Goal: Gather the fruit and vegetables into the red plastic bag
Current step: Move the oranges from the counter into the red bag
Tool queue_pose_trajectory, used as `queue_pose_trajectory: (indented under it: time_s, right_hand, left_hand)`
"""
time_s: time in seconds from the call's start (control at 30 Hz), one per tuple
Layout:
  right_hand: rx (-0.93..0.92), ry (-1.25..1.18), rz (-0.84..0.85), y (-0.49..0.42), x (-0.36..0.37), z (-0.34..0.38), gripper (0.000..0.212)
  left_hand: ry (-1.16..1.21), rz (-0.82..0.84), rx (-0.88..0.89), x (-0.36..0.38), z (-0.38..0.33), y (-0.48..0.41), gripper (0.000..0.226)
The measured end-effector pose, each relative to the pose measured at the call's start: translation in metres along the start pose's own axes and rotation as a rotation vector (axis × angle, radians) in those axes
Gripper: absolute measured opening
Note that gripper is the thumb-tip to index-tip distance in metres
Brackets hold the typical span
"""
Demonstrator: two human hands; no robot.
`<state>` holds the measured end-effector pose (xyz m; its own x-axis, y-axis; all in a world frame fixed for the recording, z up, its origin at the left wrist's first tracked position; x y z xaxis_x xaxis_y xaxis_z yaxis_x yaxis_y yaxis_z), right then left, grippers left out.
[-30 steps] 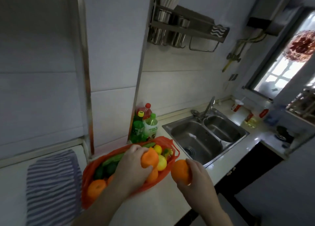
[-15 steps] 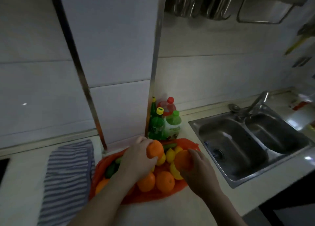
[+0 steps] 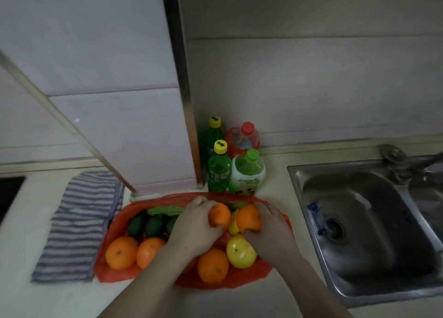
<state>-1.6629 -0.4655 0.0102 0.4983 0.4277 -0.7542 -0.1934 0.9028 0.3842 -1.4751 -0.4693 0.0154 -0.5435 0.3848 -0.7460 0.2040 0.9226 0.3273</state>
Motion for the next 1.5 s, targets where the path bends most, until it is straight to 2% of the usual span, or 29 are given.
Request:
queue_pose_trajectory:
  time_s: [0.23, 0.53, 1.13, 1.5]
  right_hand:
    - [-0.071, 0.021, 0.021, -0.036, -0.001, -0.009, 0.071]
    - [-0.084, 0.055, 0.005, -0.051, 0.006, -0.009, 0.073]
    - [-0.092, 0.131, -0.034, -0.030, -0.004, -0.001, 0.075]
    - [-0.164, 0.168, -0.128, 0.018, -0.030, 0.017, 0.068]
  left_hand:
    - [0.012, -0.027, -0.068, 0.006, 0.008, -0.029, 0.059]
    - [0.018, -0.028, -0.025, 0.008, 0.011, -0.038, 0.059]
    - [-0.062, 0.001, 0.042, 0.001, 0.000, -0.027, 0.064]
    - [-0.157, -0.105, 0.053, -0.015, -0.025, 0.018, 0.064]
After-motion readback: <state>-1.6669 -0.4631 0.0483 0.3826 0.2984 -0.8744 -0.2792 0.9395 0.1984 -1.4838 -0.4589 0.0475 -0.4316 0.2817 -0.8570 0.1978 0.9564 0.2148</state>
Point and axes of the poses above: each hand's wrist, its own y-axis away from the middle knuckle, its own x-axis out of the palm, z = x × y, the point moved 7 cm from there along -y, towards the middle knuckle, and after that the axes turned 11 degrees about z, right-handed, at the moved point
